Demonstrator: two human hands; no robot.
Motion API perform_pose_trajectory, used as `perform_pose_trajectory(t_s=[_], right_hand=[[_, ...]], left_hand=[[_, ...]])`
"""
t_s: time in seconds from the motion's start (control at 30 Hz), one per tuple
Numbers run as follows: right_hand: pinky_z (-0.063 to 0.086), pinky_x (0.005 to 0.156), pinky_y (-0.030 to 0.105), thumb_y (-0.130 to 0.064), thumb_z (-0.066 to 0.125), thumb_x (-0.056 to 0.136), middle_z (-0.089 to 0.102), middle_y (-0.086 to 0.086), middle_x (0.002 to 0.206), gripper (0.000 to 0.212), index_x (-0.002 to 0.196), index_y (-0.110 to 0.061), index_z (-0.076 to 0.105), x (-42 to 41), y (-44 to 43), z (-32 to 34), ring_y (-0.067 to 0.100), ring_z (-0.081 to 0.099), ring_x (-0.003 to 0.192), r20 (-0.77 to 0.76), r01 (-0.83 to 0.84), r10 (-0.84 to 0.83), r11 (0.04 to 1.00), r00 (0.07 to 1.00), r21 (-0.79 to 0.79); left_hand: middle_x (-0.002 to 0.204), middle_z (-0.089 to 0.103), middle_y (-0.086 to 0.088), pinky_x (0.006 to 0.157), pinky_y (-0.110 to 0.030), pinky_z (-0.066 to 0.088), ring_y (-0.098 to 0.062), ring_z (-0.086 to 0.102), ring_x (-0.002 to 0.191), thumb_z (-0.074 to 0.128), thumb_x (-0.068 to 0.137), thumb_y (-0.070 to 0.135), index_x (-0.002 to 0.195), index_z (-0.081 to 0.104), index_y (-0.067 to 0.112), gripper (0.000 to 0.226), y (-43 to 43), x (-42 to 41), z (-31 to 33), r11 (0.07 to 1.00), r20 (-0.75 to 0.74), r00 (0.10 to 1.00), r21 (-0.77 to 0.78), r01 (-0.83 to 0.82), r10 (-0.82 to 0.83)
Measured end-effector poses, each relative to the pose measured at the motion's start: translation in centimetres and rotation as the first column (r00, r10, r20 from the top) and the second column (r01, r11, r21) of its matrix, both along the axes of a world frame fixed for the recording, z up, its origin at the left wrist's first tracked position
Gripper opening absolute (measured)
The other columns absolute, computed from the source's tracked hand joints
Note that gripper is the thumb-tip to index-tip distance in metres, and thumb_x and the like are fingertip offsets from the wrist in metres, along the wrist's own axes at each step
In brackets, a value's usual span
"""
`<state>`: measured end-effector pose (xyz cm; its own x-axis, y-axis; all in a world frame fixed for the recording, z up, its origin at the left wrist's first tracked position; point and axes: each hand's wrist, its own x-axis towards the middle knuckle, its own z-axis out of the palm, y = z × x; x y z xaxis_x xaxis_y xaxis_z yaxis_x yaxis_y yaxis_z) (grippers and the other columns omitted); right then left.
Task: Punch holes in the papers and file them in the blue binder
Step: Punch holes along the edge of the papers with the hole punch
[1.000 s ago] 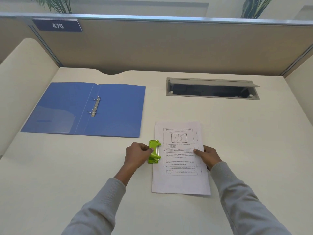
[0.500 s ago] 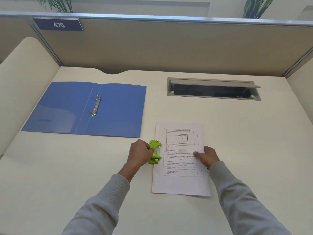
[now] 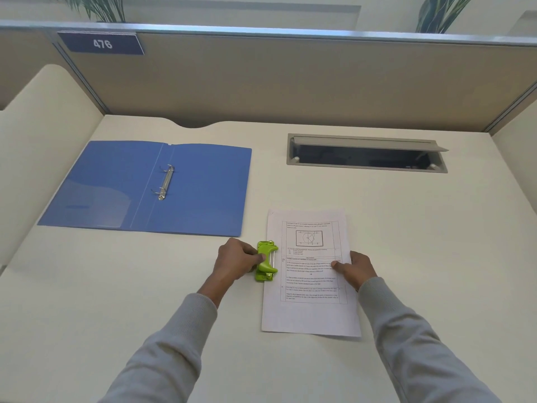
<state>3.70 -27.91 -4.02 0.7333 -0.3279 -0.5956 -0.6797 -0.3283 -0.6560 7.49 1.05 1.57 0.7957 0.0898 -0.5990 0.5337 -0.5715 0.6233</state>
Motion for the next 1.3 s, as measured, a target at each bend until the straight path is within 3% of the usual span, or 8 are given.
perform_pose_trajectory(t_s=[0.2,0.27,0.37,0.67,0.8,0.97,1.1,1.3], right_hand=[[0.051,0.102,0.045,-0.016,0.072,0.087,0.073,0.012,0.116,0.032,0.118,-0.007,0.069,-0.1,0.3,0.3,0.032,0.068,0.108,0.013,-0.003,0.004,1.0,1.0,-0.027],[0.051,0.102,0.046,-0.016,0.073,0.086,0.073,0.012,0.117,0.032,0.117,-0.008,0.07,-0.1,0.3,0.2,0.032,0.068,0.107,0.016,-0.004,0.005,0.999,1.0,-0.039],[0.051,0.101,0.042,-0.016,0.072,0.087,0.072,0.013,0.118,0.032,0.118,-0.007,0.069,-0.1,0.3,0.2,0.032,0.067,0.108,0.017,-0.011,0.012,0.999,1.0,-0.052],[0.049,0.101,0.039,-0.017,0.071,0.089,0.07,0.014,0.121,0.034,0.12,-0.005,0.066,-0.3,0.6,0.7,0.033,0.065,0.111,0.022,-0.022,0.023,0.997,0.999,-0.068],[0.049,0.099,0.037,-0.016,0.071,0.09,0.07,0.014,0.122,0.034,0.121,-0.005,0.066,-0.3,0.7,0.9,0.032,0.065,0.11,0.021,-0.019,0.02,0.998,1.0,-0.06],[0.049,0.099,0.037,-0.016,0.072,0.088,0.07,0.015,0.121,0.033,0.118,-0.005,0.067,-0.3,0.6,0.9,0.032,0.066,0.11,0.023,-0.017,0.018,0.998,1.0,-0.064],[0.05,0.1,0.04,-0.017,0.072,0.088,0.071,0.014,0.119,0.032,0.118,-0.005,0.067,-0.4,0.6,0.9,0.033,0.066,0.109,0.029,-0.013,0.015,0.998,0.999,-0.064],[0.051,0.1,0.044,-0.019,0.073,0.086,0.072,0.013,0.118,0.032,0.115,-0.007,0.068,-0.5,0.6,0.6,0.033,0.067,0.108,0.014,-0.012,0.013,0.997,1.0,-0.071]], left_hand=[[0.085,0.073,-0.008,0.074,-0.033,0.063,-0.023,0.074,0.079,0.084,0.08,0.026,0.086,0.075,0.01,0.019,-0.7,0.6,0.3,0.997,0.004,0.999,0.065,0.043,-0.043],[0.075,0.066,-0.008,0.055,-0.026,0.05,-0.025,0.065,0.071,0.073,0.088,0.022,0.072,0.067,0.008,0.022,-1.5,0.3,0.4,0.975,0.013,0.991,0.179,0.131,-0.135],[0.085,0.062,-0.012,0.047,-0.025,0.036,-0.024,0.058,0.07,0.06,0.093,0.018,0.078,0.059,0.008,0.018,-2.4,0.1,0.2,0.949,0.017,0.984,0.265,0.169,-0.179],[0.094,0.066,-0.016,0.06,-0.029,0.044,-0.026,0.059,0.077,0.056,0.094,0.019,0.086,0.065,0.006,0.018,-2.8,0.0,-0.4,0.938,0.027,0.981,0.299,0.176,-0.193],[0.08,0.069,-0.011,0.059,-0.026,0.048,-0.024,0.062,0.075,0.068,0.091,0.022,0.081,0.074,0.008,0.018,-2.0,0.5,-0.5,0.979,0.027,0.996,0.187,0.077,-0.083],[0.087,0.077,-0.004,0.082,-0.035,0.063,-0.022,0.075,0.085,0.086,0.079,0.025,0.091,0.08,0.014,0.017,-0.3,0.4,-1.4,0.995,-0.009,0.995,0.005,-0.096,0.096],[0.091,0.077,-0.009,0.081,-0.037,0.064,-0.023,0.077,0.082,0.09,0.074,0.017,0.091,0.08,0.012,0.02,0.3,0.3,-1.4,0.97,-0.072,0.977,-0.12,-0.209,0.202],[0.085,0.075,-0.005,0.083,-0.037,0.063,-0.024,0.076,0.085,0.09,0.075,0.02,0.094,0.08,0.013,0.023,-0.3,0.5,-1.4,0.972,-0.074,0.974,-0.082,-0.22,0.214]])
